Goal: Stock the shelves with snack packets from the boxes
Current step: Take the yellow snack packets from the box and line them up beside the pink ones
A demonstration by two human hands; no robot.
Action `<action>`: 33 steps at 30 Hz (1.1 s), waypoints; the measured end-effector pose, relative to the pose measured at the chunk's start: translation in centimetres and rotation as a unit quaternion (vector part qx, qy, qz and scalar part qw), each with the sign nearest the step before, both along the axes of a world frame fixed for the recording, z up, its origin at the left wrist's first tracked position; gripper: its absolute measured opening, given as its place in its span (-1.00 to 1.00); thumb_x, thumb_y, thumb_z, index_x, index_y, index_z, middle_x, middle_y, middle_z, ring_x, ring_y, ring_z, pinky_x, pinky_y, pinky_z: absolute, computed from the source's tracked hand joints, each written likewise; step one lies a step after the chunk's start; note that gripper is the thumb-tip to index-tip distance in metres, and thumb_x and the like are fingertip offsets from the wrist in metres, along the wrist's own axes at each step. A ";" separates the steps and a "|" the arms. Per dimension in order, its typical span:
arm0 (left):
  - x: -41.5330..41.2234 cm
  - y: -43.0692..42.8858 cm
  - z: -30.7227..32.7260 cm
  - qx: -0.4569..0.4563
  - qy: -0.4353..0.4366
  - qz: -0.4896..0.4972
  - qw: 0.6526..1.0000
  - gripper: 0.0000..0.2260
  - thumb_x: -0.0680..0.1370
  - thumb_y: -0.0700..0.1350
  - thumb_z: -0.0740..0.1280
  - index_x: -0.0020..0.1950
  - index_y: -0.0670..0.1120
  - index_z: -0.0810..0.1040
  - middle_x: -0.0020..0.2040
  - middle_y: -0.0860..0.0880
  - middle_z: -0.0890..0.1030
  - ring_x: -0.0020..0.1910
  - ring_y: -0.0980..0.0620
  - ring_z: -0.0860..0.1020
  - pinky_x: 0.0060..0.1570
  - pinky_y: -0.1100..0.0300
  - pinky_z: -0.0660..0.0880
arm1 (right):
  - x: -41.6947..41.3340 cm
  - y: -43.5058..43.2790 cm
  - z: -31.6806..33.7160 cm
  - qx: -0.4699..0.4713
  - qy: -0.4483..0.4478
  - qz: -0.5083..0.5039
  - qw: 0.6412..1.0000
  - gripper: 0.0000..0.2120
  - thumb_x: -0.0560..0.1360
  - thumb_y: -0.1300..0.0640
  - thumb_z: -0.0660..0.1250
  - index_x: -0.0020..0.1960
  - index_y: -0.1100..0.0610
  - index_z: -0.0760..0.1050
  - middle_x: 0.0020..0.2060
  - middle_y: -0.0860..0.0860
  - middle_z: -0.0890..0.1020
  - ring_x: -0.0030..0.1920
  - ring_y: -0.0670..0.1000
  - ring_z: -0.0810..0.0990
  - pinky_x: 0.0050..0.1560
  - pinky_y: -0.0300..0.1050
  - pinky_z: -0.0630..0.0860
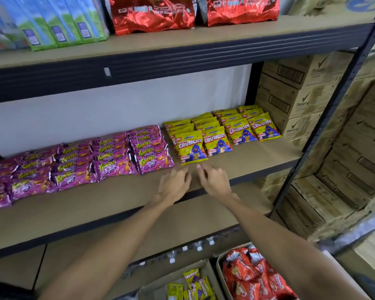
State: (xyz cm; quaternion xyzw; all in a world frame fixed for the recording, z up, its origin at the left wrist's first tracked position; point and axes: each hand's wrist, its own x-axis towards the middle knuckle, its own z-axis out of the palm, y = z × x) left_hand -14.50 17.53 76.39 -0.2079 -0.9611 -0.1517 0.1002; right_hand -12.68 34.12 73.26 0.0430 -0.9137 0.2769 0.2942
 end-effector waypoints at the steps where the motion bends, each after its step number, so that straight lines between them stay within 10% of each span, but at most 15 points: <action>1: 0.9 -0.7 -0.1 -0.005 -0.004 -0.001 1.000 -0.73 0.66 0.03 0.10 0.08 -0.02 0.56 -0.08 -0.12 0.66 -0.06 -0.17 0.62 -0.12 0.02 0.52 | 0.7 -0.6 -0.3 -0.001 0.000 0.008 1.000 -0.54 0.64 -0.14 0.05 -0.16 0.13 0.53 -0.41 0.06 0.60 -0.42 0.15 0.57 -0.40 -0.07 0.46; 18: 16.7 -10.3 -10.1 0.041 -0.138 -0.026 0.989 -0.67 0.68 0.07 0.08 -0.08 -0.05 0.53 -0.18 -0.15 0.66 -0.15 -0.25 0.62 -0.25 0.03 0.46 | 18.2 -10.8 -9.5 -0.013 -0.240 -0.007 0.971 -0.66 0.66 0.02 0.20 -0.26 0.10 0.45 -0.40 0.12 0.59 -0.36 0.18 0.57 -0.34 -0.11 0.27; 33: 24.0 -13.1 -21.7 -0.002 -0.414 0.074 0.907 -0.60 0.70 0.06 0.03 -0.25 -0.08 0.41 -0.27 -0.14 0.56 -0.21 -0.16 0.58 -0.06 0.03 0.45 | 27.1 -9.6 -20.9 0.005 -0.530 0.006 0.848 -0.29 0.51 -0.39 -0.22 -0.14 0.07 0.52 -0.30 0.08 0.64 -0.24 0.18 0.64 -0.26 -0.09 0.48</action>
